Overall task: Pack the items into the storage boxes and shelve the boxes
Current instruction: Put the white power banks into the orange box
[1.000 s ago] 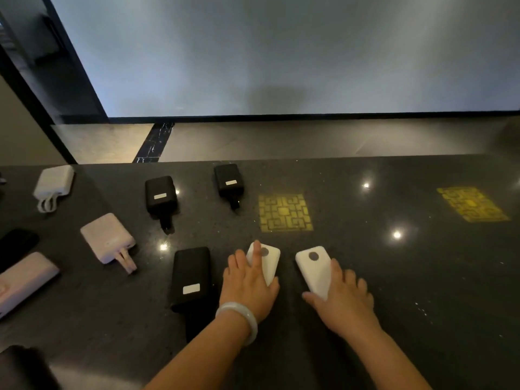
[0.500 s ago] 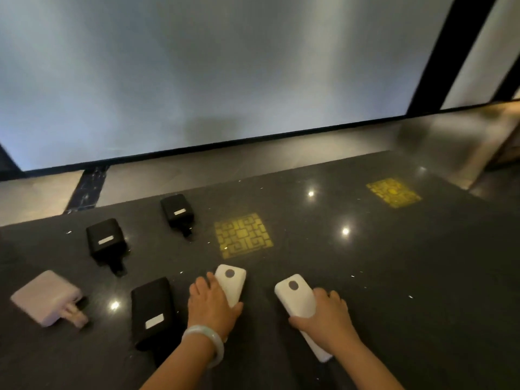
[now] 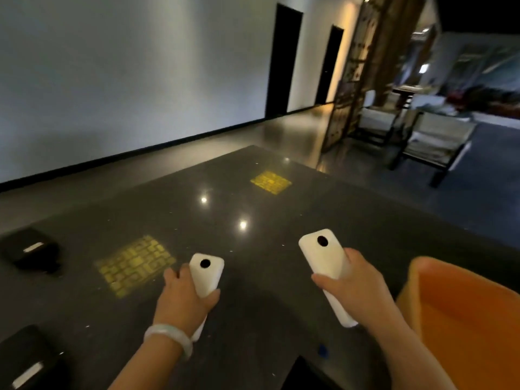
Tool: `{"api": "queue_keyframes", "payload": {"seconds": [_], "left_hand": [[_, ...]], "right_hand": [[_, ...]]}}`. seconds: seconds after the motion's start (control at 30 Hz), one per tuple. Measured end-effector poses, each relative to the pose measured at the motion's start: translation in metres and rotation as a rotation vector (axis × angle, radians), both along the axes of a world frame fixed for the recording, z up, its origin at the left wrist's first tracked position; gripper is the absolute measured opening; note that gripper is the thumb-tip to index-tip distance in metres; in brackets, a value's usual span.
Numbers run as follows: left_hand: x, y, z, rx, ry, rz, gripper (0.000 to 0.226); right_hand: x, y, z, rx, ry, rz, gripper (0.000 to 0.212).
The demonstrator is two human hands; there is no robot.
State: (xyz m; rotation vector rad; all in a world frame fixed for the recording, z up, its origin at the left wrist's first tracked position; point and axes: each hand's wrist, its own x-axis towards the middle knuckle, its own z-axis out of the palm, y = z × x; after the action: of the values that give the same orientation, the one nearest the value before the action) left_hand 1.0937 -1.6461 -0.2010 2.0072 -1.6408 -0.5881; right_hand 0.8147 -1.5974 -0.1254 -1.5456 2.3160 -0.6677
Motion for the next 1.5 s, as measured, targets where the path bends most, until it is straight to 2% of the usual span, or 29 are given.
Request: {"api": "queue_keyframes", "payload": {"seconds": [0.23, 0.4, 0.5, 0.63, 0.8, 0.87, 0.93, 1.1, 1.33, 1.4, 1.5], "left_hand": [[-0.091, 0.013, 0.038, -0.090, 0.110, -0.319, 0.067], [-0.155, 0.031, 0.056, -0.099, 0.113, -0.501, 0.068], [-0.197, 0.042, 0.060, -0.097, 0.116, -0.583, 0.071], [-0.248, 0.054, 0.060, -0.063, 0.105, -0.683, 0.073], [-0.288, 0.065, 0.054, -0.038, 0.032, -0.740, 0.068], [-0.298, 0.068, 0.052, -0.047, 0.009, -0.722, 0.069], [-0.302, 0.068, 0.052, -0.063, -0.022, -0.697, 0.073], [-0.308, 0.068, 0.052, -0.065, -0.129, -0.703, 0.081], [-0.320, 0.075, 0.053, -0.086, -0.193, -0.745, 0.086], [-0.324, 0.077, 0.054, -0.068, -0.207, -0.752, 0.082], [-0.327, 0.077, 0.054, -0.058, -0.236, -0.753, 0.078]], "right_hand": [[-0.085, 0.041, 0.013, 0.000, 0.073, -0.285, 0.086], [-0.158, 0.059, 0.003, 0.068, -0.080, -0.393, 0.084], [-0.190, 0.072, -0.009, 0.175, 0.047, -0.441, 0.097], [-0.211, 0.077, -0.029, 0.312, 0.102, -0.278, 0.098], [-0.219, 0.069, -0.042, 0.469, 0.048, 0.157, 0.073], [-0.227, 0.068, -0.051, 0.539, 0.044, 0.257, 0.076], [-0.234, 0.065, -0.062, 0.669, 0.120, 0.332, 0.081], [-0.240, 0.050, -0.083, 0.860, 0.252, 0.434, 0.117], [-0.242, 0.049, -0.094, 0.829, 0.273, 0.467, 0.126], [-0.244, 0.047, -0.088, 0.847, 0.222, 0.488, 0.123], [-0.249, 0.046, -0.076, 0.836, 0.148, 0.559, 0.096]]}}
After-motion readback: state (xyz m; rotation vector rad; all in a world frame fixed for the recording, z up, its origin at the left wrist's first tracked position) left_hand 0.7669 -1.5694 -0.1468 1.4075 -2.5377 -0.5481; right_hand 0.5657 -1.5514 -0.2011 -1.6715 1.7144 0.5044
